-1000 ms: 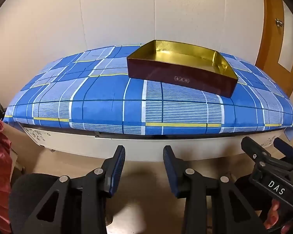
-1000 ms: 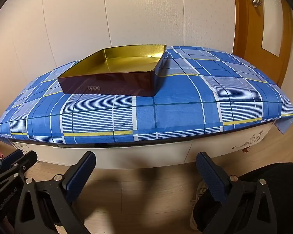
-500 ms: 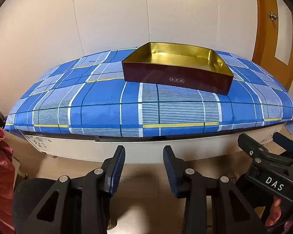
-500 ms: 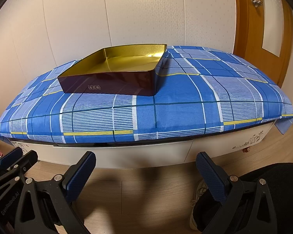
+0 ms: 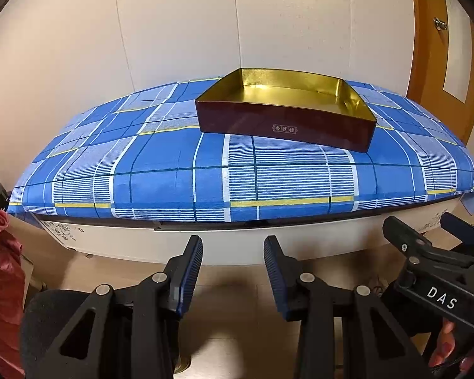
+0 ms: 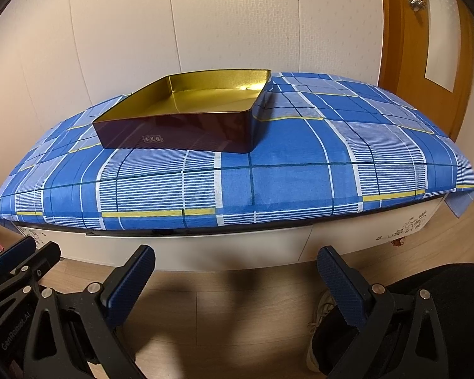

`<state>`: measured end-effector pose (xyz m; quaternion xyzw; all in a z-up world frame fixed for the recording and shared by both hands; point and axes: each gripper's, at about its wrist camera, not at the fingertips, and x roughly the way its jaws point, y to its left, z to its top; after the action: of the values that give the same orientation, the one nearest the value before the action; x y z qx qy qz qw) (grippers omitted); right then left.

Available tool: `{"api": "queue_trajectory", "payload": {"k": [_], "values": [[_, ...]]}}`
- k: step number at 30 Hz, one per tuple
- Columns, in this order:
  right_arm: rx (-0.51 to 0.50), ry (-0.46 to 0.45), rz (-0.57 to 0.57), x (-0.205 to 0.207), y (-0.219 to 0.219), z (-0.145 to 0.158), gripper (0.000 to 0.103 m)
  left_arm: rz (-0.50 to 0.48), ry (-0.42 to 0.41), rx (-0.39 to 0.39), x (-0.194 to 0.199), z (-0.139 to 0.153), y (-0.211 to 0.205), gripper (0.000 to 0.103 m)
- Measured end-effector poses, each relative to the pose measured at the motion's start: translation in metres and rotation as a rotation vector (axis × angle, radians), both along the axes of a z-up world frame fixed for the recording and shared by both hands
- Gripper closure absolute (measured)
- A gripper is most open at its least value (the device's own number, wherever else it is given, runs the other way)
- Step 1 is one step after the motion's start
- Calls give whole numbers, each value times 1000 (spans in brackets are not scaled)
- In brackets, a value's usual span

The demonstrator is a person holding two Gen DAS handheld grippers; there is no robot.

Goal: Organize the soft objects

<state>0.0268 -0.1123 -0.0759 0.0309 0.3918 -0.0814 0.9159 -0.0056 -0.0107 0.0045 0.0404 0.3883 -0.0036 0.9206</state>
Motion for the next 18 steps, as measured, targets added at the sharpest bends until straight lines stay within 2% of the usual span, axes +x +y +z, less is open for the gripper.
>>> {"api": "queue_trajectory", "payload": {"k": [18], "values": [[5,3,3,1,0,0,0,-6,8,2,1,-1,0,63]]}}
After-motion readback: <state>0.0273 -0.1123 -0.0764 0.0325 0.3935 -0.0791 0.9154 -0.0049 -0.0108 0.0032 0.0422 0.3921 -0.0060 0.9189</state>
